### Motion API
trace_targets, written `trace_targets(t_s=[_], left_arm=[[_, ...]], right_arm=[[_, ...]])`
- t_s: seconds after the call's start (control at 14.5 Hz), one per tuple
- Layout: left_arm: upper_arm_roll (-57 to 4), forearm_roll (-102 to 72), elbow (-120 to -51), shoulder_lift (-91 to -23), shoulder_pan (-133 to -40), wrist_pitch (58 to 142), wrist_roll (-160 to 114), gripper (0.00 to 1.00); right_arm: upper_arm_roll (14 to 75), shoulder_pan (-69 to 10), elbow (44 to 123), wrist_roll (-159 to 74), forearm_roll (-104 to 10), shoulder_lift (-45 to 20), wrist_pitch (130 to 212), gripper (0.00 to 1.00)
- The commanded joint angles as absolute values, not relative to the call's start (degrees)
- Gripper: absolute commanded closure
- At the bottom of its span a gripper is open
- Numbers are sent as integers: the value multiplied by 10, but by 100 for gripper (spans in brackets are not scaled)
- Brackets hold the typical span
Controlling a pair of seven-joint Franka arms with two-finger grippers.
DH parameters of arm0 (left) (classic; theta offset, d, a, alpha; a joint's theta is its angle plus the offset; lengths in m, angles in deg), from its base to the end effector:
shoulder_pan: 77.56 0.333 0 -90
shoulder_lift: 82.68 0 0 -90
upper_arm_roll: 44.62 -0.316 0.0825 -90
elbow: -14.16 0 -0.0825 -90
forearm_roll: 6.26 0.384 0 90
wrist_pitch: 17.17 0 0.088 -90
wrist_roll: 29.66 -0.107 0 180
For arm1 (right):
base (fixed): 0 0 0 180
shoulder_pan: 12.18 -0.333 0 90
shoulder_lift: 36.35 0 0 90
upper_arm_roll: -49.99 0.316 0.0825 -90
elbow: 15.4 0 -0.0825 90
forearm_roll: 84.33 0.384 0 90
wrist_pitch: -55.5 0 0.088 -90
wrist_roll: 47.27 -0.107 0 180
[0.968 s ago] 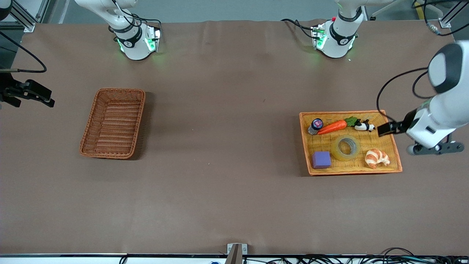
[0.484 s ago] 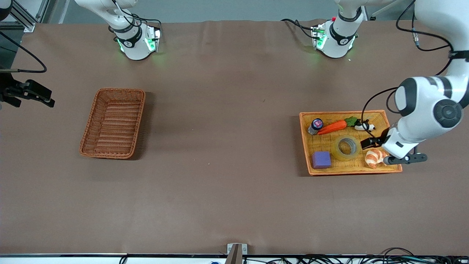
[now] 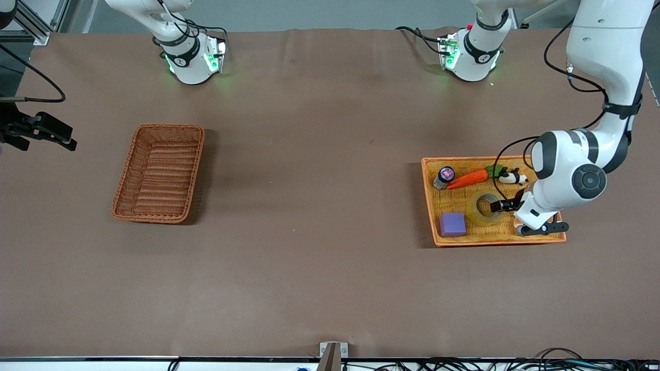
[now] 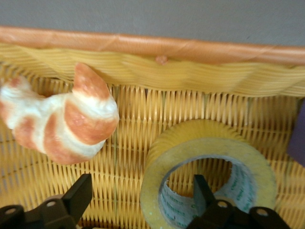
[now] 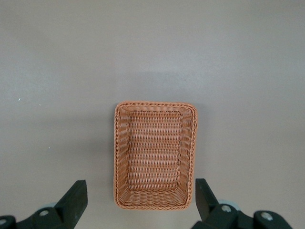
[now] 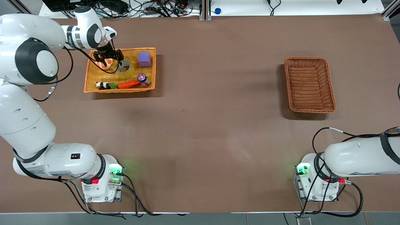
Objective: Move tape to another basket
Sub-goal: 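Reach the left gripper down over the yellow tape roll in the tray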
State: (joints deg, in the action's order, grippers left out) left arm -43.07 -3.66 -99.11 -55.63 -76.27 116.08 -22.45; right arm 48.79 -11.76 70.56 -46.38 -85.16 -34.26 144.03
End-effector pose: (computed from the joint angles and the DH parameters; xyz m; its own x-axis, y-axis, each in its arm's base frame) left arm 0.6001 -0.0016 0.2171 0.9886 0.0915 -0.1199 0.0883 -0.9956 -0.0320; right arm 0.5636 -0.0173 0.6351 0.9999 -0.0131 0.0082 -0.0132 -0.9998 0.0154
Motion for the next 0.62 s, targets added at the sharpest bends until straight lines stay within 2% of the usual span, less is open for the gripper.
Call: trace_targets(t_s=[0.0,0.07,0.14,0.21,0.28,0.35,0.55], left_arm=[[-434,-35,-993,-542,-764,1170,-217,14],[-434,-35,-993,-541,-764,1169,-217,22],[-434,-35,-993,-541,-764,1169,-217,42],[-434,-35,-993,-541,-764,1165,-217,70],[-434,-35,-995,-541,-764,1163,-217,90],[-434,-35,-1000,-542,-763,1163,-218,100],[-434,-34,-994,-573,-763,1121,-217,100]], right_arm=[[493,-107,713,-456,-840,-350,1439,0],[493,-108,713,-456,-840,-350,1439,0],[493,-108,713,-456,-840,-350,1438,0],[493,-108,713,-456,-840,-350,1438,0],[493,-108,713,-456,-840,-350,1438,0],[493,-108,713,-456,-840,-350,1438,0],[493,-108,713,-456,-840,-350,1438,0]])
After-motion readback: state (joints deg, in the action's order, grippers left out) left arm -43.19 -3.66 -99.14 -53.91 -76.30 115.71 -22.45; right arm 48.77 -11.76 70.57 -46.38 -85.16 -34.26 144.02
